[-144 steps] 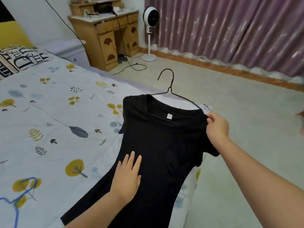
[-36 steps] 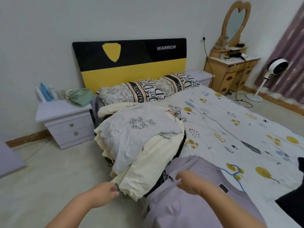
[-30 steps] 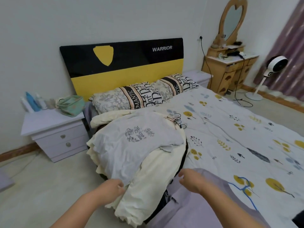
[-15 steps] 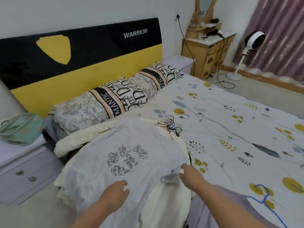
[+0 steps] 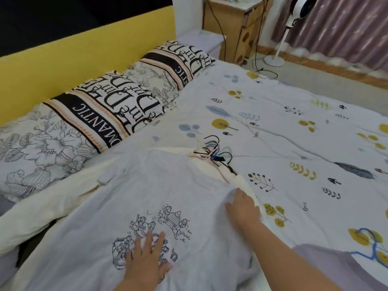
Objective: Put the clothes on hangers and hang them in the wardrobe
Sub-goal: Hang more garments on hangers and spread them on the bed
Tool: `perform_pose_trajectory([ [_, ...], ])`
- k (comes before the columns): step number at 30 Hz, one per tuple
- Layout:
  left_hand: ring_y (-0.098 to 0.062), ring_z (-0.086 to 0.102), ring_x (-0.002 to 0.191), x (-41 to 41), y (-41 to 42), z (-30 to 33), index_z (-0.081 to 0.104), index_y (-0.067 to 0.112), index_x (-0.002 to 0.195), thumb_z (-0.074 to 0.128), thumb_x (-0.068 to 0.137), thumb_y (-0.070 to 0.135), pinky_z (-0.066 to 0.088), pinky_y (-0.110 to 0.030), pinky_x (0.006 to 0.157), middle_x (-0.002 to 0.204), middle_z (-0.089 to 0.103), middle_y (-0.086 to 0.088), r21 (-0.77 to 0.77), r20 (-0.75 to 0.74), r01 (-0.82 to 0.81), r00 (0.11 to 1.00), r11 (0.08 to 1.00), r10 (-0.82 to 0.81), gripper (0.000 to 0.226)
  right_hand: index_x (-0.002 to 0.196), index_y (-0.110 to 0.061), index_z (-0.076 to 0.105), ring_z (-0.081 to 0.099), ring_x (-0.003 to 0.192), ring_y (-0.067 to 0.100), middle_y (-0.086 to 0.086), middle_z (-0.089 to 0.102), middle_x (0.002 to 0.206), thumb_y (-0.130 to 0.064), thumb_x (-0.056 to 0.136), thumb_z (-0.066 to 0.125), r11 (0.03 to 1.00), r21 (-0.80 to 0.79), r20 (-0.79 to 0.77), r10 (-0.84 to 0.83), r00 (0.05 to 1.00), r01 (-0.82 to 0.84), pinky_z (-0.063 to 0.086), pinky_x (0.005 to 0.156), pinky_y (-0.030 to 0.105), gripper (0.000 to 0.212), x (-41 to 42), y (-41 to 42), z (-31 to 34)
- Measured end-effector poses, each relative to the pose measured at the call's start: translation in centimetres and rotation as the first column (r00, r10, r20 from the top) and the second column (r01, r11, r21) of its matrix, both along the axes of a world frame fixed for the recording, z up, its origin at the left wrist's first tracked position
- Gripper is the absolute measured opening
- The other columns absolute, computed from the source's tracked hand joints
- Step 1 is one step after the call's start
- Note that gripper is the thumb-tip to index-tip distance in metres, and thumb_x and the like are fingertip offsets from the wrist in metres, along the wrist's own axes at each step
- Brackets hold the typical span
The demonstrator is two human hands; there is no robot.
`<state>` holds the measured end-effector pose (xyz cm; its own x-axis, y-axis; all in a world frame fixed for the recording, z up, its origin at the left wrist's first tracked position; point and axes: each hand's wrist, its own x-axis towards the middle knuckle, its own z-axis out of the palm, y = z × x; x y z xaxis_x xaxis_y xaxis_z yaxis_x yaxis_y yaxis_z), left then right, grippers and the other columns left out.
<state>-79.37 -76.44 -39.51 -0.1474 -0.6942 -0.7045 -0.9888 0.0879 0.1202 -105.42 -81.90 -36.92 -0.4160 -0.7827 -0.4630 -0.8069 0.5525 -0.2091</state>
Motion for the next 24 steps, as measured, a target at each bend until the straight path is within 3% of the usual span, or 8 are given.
perform_pose_trajectory([
  [2, -0.035, -0.024, 0.139, 0.0, -0.3, -1.1, -0.034, 0.029, 0.131, 0.031, 0.091, 0.06, -0.004, -0.056, 0.113, 0.132, -0.042, 0.0, 0.057, 0.001, 0.006, 1.0, 0.998, -0.006, 0.082, 0.137, -0.013, 0.03, 0.037, 0.126, 0.028, 0.008, 0.039, 0.136, -0.034, 0.091, 0.048, 0.999, 0.016, -0.024, -0.037, 0.999, 0.038, 0.035, 0.099, 0.043, 0.053, 0.1, -1.1, -0.8],
  [5, -0.036, -0.024, 0.139, -0.2, -0.7, -1.7, -0.027, 0.032, 0.14, 0.032, 0.091, 0.059, -0.004, -0.057, 0.112, 0.143, -0.039, -0.003, 0.103, 0.018, 0.029, 0.999, 0.994, -0.031, 0.082, 0.124, -0.011, 0.037, 0.045, 0.116, 0.029, 0.011, 0.047, 0.123, -0.026, 0.087, 0.055, 0.996, 0.03, 0.014, -0.088, 0.996, 0.088, 0.039, 0.092, 0.039, 0.043, 0.3, -1.8, -1.2],
  [8, -0.037, -0.021, 0.14, -0.2, -1.0, -1.2, -0.023, 0.033, 0.142, 0.035, 0.09, 0.059, -0.002, -0.059, 0.112, 0.151, -0.03, -0.004, 0.135, 0.039, 0.034, 0.998, 0.99, -0.039, 0.082, 0.094, -0.012, 0.042, 0.057, 0.098, 0.029, 0.01, 0.059, 0.103, -0.014, 0.089, 0.046, 0.986, -0.114, 0.081, -0.114, 0.99, 0.123, 0.043, 0.078, 0.034, 0.007, 0.7, -0.9, -0.8],
  [11, -0.037, -0.006, 0.143, -0.7, -1.3, 0.2, -0.011, 0.034, 0.146, 0.041, 0.091, 0.053, 0.008, -0.06, 0.112, 0.156, -0.017, -0.004, 0.125, 0.053, 0.027, 0.998, 0.992, -0.034, 0.078, 0.07, -0.016, 0.037, 0.057, 0.076, 0.023, 0.001, 0.054, 0.074, -0.014, 0.085, 0.046, 0.962, -0.223, 0.127, -0.13, 0.983, 0.156, 0.043, 0.064, 0.032, 0.018, 1.4, 1.2, 1.2],
  [14, -0.025, 0.02, 0.142, -2.0, -1.7, 3.7, 0.014, 0.026, 0.148, 0.043, 0.095, 0.037, 0.024, -0.049, 0.115, 0.157, 0.011, -0.004, -0.091, -0.026, -0.001, 1.0, 0.996, -0.001, 0.061, 0.077, -0.016, 0.047, 0.058, 0.071, 0.021, 0.001, 0.06, 0.073, -0.017, 0.083, 0.05, 0.942, -0.315, 0.119, -0.086, 0.989, 0.12, 0.035, 0.052, 0.029, 0.007, 1.6, 3.4, 4.1],
  [17, -0.02, 0.021, 0.141, -3.3, -2.9, 8.9, 0.019, 0.018, 0.146, 0.04, 0.096, 0.025, 0.026, -0.033, 0.114, 0.155, 0.015, -0.005, -0.409, -0.224, -0.172, 0.971, 0.896, 0.084, 0.055, 0.076, -0.02, 0.045, 0.054, 0.069, 0.021, -0.003, 0.055, 0.067, -0.017, 0.083, 0.05, 0.922, -0.373, 0.123, -0.061, 0.99, 0.103, 0.028, 0.047, 0.024, 0.009, 1.0, 5.6, 7.7],
  [21, -0.026, 0.007, 0.144, -4.6, -4.6, 17.3, 0.004, 0.011, 0.148, 0.043, 0.093, 0.011, 0.013, -0.036, 0.117, 0.157, -0.001, -0.01, -0.639, -0.452, -0.398, 0.887, 0.658, 0.097, 0.068, 0.071, -0.022, 0.046, 0.049, 0.067, 0.023, -0.003, 0.05, 0.061, -0.009, 0.077, 0.05, 0.875, -0.462, 0.173, -0.073, 0.982, 0.146, 0.031, 0.052, 0.03, 0.015, -0.3, 9.0, 13.7],
  [24, -0.025, -0.003, 0.145, -4.4, -4.6, 22.7, 0.004, 0.016, 0.149, 0.043, 0.093, 0.007, -0.005, -0.038, 0.114, 0.157, -0.005, -0.006, -0.783, -0.398, -0.339, 0.917, 0.521, -0.001, 0.069, 0.06, -0.024, 0.039, 0.047, 0.064, 0.023, -0.004, 0.047, 0.055, -0.006, 0.073, 0.052, 0.824, -0.545, 0.211, -0.046, 0.976, 0.157, 0.03, 0.05, 0.026, 0.026, -1.7, 12.1, 18.2],
])
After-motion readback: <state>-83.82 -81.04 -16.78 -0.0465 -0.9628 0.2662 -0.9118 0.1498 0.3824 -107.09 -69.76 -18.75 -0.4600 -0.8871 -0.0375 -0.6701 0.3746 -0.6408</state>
